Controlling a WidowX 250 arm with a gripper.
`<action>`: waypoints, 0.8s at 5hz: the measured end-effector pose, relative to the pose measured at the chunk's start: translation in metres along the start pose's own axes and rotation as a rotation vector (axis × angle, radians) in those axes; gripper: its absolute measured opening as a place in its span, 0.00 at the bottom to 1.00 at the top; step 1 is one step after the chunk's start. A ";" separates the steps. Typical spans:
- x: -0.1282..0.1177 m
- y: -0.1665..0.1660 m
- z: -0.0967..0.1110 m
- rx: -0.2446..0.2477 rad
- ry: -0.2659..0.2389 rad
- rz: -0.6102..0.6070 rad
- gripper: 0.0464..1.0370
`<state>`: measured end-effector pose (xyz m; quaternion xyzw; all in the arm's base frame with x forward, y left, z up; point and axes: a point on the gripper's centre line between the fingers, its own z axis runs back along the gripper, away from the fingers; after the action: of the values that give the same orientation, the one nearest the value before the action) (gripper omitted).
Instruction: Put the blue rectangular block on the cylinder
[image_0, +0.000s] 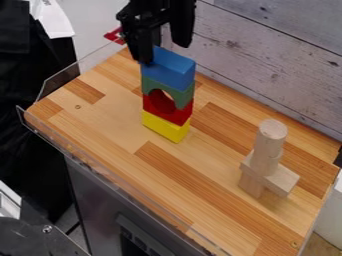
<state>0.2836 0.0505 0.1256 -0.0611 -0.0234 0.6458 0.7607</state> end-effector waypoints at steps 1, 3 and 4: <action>0.000 0.003 -0.013 0.046 0.040 0.010 0.92; 0.002 -0.003 -0.014 -0.007 0.063 0.003 0.49; 0.002 -0.004 -0.014 -0.018 0.067 0.001 0.49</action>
<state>0.2898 0.0506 0.1122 -0.0893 -0.0038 0.6436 0.7601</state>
